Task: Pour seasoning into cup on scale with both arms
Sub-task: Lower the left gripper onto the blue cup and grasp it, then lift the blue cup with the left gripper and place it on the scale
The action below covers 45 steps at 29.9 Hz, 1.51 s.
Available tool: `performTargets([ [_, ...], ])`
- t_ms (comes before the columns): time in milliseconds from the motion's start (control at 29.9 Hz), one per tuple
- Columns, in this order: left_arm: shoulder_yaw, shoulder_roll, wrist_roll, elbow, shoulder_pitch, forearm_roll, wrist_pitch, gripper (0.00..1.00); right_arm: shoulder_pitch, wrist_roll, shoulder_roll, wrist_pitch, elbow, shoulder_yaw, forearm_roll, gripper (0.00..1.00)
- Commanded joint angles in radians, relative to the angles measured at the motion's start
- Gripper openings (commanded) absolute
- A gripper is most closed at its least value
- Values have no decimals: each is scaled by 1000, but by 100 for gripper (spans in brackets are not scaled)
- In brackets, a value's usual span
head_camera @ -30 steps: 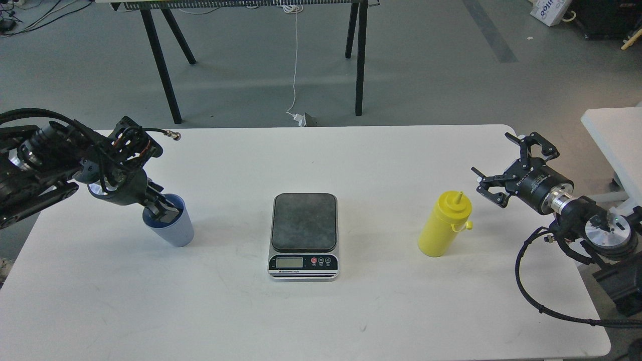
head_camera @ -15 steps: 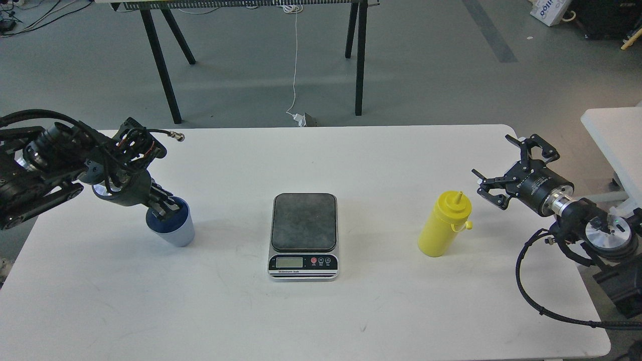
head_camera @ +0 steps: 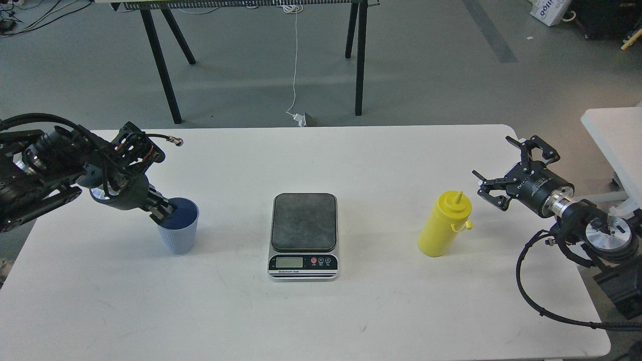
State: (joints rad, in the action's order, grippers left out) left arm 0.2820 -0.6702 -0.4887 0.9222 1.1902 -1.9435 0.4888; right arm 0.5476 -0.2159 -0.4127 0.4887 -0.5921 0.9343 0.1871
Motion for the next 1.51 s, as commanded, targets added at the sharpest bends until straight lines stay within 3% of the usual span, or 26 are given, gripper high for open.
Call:
performTargets([
  [0, 0, -2, 0, 0, 6, 1, 0, 3, 0, 6, 0, 0, 0, 0, 0, 100],
  [368, -18, -37, 0, 17, 81, 32, 0, 2, -2, 12, 8, 0, 0, 0, 0, 100],
  [535, -37, -28, 0, 56, 216, 303, 0, 2, -2, 13, 6, 0, 1, 0, 0, 100],
  [669, -76, 98, 0, 64, 288, 486, 0, 1, -2, 13, 5, 0, 1, 0, 0, 100],
  [970, -69, 317, 0, 49, 266, 442, 0, 1, -5, 13, 0, 0, 8, 1, 0, 100],
  [1472, -70, 362, 0, -22, 164, 334, 0, 1, -8, 20, 2, 0, 17, 1, 0, 100],
])
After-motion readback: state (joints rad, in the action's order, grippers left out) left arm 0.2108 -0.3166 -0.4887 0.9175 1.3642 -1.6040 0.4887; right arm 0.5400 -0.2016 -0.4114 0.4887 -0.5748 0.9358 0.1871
